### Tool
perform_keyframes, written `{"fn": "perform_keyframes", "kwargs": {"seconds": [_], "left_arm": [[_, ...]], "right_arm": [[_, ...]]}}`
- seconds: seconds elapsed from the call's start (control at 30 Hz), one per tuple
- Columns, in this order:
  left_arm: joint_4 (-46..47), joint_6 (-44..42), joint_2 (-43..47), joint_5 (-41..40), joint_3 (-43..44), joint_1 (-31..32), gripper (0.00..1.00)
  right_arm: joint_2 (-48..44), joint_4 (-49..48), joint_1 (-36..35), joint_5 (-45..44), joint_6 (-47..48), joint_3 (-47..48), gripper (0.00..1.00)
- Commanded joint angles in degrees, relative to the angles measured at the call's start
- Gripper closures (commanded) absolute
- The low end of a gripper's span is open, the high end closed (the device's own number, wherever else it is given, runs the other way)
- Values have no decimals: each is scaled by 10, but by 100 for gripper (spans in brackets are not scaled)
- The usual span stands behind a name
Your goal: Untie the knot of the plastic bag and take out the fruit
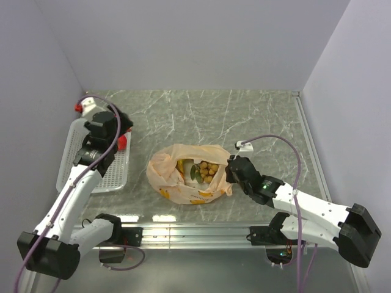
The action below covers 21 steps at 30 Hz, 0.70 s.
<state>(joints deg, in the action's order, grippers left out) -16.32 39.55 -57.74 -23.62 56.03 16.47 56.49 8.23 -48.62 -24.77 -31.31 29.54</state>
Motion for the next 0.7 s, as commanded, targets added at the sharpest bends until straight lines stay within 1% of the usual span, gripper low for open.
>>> {"fn": "perform_keyframes", "kwargs": {"seconds": [0.0, 0.07, 0.1, 0.17, 0.2, 0.23, 0.27, 0.3, 0.33, 0.4, 0.43, 0.5, 0.63, 0.67], "left_arm": [[-26, -13, -1, -124, -28, -69, 71], [-13, -7, -6, -144, -45, -92, 70], [-4, -4, -14, -142, -56, -114, 69], [18, -7, -25, -149, -66, -130, 58], [10, -2, -42, -144, -63, -150, 54], [1, 3, -52, -143, -58, -158, 47], [-10, 5, -61, -143, -53, -164, 42], [-26, 12, -73, -143, -46, -164, 40], [-29, 14, -76, -141, -45, -177, 29], [-30, 16, -71, -133, -48, -179, 17], [-32, 17, -69, -128, -51, -179, 6], [-39, 16, -60, -122, -51, -179, 1], [-53, -3, -35, -66, -46, -178, 1], [-58, -6, -28, -31, -47, -179, 1]], "right_arm": [[-14, -8, -6, -10, -7, -7, 88], [-16, -12, -6, -8, -7, -8, 88], [-16, -15, -6, -6, -6, -11, 88], [-16, -22, -5, -2, -5, -12, 88], [-15, -23, -5, 0, -6, -11, 88], [-16, -23, -6, 1, -5, -12, 88], [-18, -24, -7, 4, -6, -12, 88], [-21, -24, -7, 6, -6, -13, 88], [-27, -23, -7, 7, -6, -15, 88], [-36, -23, -7, 9, -5, -19, 88], [-42, -20, -7, 9, -3, -21, 88], [-48, -17, -8, 9, -2, -21, 88], [-60, -15, -7, 11, 0, -23, 87], [-61, -15, -8, 12, 0, -23, 87]]}}
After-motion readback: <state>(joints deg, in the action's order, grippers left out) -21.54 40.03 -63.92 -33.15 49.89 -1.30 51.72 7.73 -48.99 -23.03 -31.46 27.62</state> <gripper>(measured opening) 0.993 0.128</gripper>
